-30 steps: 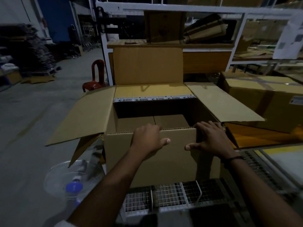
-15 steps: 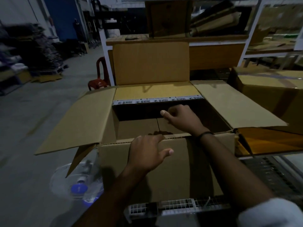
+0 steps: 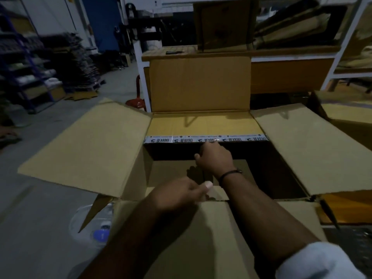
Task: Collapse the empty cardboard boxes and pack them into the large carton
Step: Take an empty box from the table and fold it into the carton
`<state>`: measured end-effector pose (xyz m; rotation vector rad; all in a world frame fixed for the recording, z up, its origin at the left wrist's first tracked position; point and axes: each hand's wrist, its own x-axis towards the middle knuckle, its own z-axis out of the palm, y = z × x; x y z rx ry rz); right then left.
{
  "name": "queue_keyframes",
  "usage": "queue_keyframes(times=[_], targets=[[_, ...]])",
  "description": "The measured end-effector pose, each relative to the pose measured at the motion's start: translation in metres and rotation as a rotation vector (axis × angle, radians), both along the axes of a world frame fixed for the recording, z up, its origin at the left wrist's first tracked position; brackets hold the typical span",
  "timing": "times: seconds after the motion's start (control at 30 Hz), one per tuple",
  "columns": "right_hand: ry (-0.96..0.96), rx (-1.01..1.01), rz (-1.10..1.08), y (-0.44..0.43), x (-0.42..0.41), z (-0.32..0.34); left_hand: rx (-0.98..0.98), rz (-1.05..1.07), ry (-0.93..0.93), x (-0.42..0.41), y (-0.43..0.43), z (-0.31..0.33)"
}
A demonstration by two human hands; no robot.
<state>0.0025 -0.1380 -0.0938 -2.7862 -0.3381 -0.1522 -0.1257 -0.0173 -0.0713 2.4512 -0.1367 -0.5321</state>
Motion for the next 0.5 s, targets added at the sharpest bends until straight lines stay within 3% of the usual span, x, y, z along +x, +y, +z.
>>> queue_keyframes(times=[0.13,0.27,0.37,0.5], targets=[[0.153,-0.023,-0.056,-0.009,0.007,0.002,0.366,-0.106,-0.008,0.065,-0.007,0.005],[0.210,-0.052,-0.061,-0.019,0.022,0.007,0.497,0.010,-0.137,0.122,-0.007,0.001],[0.145,-0.082,-0.054,-0.031,0.038,0.023,0.541,0.090,-0.262,0.150,-0.004,0.018],[-0.076,-0.098,-0.040,-0.054,0.072,0.053,0.484,0.190,-0.477,0.182,0.000,0.051]])
